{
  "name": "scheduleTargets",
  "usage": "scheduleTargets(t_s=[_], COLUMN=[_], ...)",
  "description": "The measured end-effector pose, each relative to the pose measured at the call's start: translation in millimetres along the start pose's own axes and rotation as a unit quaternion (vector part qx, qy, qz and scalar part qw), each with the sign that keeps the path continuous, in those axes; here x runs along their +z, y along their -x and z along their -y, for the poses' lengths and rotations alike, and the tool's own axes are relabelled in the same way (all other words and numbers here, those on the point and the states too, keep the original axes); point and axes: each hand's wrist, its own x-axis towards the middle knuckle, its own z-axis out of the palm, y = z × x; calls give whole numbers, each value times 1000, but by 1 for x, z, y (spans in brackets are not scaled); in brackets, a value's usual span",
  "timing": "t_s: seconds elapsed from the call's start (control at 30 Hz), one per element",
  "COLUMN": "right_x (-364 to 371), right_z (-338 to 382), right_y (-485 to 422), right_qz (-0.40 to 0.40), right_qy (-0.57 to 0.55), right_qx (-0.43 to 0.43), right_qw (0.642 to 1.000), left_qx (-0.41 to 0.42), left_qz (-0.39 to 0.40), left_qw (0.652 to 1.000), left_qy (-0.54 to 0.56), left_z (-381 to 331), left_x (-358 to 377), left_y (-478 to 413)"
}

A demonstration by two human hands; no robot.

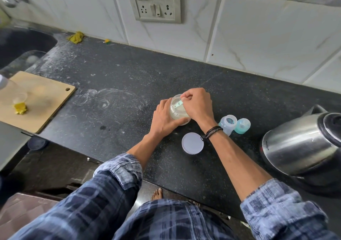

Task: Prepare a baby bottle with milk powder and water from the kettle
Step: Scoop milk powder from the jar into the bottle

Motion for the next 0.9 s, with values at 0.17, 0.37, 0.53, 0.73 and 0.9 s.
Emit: scheduleTargets(t_s=[0.17, 0.37, 0.53, 0.73, 0.9], right_x=[-8, -3, 8, 12, 12], right_z=[-7, -7, 0, 1, 3], right_y=[0, 2, 7, 6, -1], right_qz=[-19, -9, -6, -2, 3], right_qy=[-46, -78, -65, -60, -74], right_qx=[17, 36, 10, -12, 4], right_qw=[999, 996, 998, 998, 997], left_qx=[-2, 4, 7, -2, 3], left_qz=[1, -1, 1, 3, 2], left_qw=[1000, 1000, 1000, 1000, 1000], left_qy=[-5, -1, 11, 7, 1], left_z=[2, 0, -3, -2, -1], left_x=[1, 0, -3, -2, -1], left_y=[-1, 0, 2, 0, 0])
